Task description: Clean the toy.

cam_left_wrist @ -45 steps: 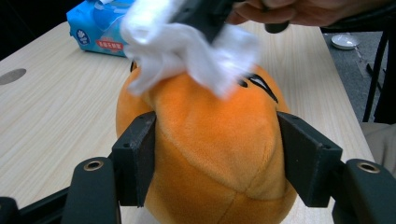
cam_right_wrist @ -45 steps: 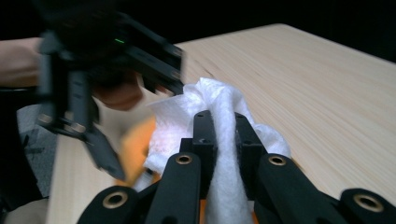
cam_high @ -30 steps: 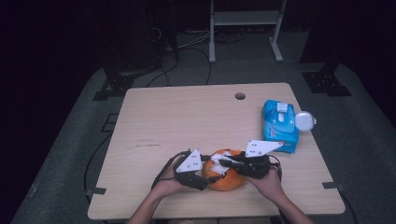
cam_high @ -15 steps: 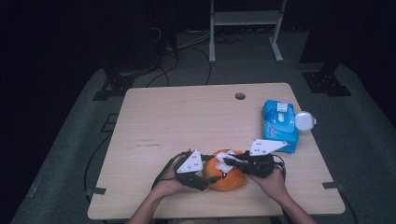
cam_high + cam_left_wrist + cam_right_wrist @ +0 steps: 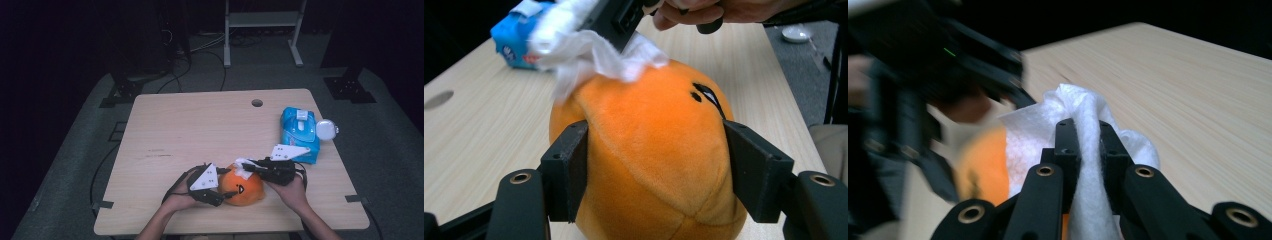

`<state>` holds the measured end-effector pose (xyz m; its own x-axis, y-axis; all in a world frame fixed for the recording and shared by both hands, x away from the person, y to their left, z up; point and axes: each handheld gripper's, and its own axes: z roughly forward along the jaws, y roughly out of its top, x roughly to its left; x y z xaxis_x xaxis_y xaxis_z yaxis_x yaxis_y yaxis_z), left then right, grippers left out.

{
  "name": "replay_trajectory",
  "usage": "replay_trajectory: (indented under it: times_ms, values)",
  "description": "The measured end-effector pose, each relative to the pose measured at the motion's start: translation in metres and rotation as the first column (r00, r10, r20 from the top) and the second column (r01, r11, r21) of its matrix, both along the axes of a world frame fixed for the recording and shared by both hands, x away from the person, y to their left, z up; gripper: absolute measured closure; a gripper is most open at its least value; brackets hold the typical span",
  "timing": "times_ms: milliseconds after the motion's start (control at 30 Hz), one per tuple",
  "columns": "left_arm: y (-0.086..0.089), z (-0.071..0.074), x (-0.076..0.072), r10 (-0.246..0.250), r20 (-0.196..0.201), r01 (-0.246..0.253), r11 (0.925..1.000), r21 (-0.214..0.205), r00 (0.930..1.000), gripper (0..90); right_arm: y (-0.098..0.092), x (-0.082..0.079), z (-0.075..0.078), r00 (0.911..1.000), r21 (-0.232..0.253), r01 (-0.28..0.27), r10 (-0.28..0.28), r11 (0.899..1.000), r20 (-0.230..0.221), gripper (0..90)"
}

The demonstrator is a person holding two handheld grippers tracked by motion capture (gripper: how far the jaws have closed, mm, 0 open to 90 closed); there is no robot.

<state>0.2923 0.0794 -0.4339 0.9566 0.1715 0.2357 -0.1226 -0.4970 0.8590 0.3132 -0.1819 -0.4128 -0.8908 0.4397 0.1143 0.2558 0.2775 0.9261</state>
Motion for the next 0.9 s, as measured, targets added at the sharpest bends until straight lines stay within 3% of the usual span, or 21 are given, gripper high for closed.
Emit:
replay_trajectory:
  times_ms: [67, 167, 433, 567, 700, 800, 900]
  values:
    - [-0.001, 0.000, -0.002, -0.006, 0.020, 0.005, 0.9999, 0.013, 0.9998, 32.5, 0.008, -0.004, 0.003, 0.9993, 0.007, -0.037, 0.037, 0.999, 0.011, 82.1]
    - [0.002, -0.001, -0.001, 0.005, 0.005, -0.005, 0.9999, 0.011, 1.0000, 32.6, 0.014, -0.006, 0.003, 0.9986, -0.028, -0.037, 0.038, 0.999, 0.037, 82.2]
    - [0.017, -0.007, 0.009, 0.048, -0.089, -0.050, 0.9986, -0.017, 0.9948, 32.4, -0.015, 0.011, -0.010, 0.9982, -0.058, 0.059, -0.060, 0.997, -0.010, 82.2]
    - [0.013, -0.002, 0.011, 0.081, -0.125, -0.085, 0.9960, -0.028, 0.9888, 18.7, -0.014, 0.009, -0.011, 0.9976, -0.058, 0.068, -0.068, 0.996, -0.009, 82.1]
    - [0.007, 0.002, 0.007, 0.069, -0.099, -0.075, 0.9950, -0.066, 0.9927, 16.4, -0.005, 0.007, -0.009, 0.9985, -0.044, 0.055, -0.055, 0.998, 0.001, 82.0]
    - [0.010, 0.000, 0.008, 0.068, -0.095, -0.072, 0.9964, -0.045, 0.9932, 25.8, 0.000, 0.005, -0.008, 0.9990, -0.049, 0.044, -0.043, 0.998, 0.012, 81.9]
    - [0.016, -0.002, 0.014, 0.092, -0.128, -0.097, 0.9946, -0.037, 0.9876, 32.2, -0.005, 0.008, -0.009, 0.9991, -0.045, 0.042, -0.042, 0.998, 0.000, 81.9]
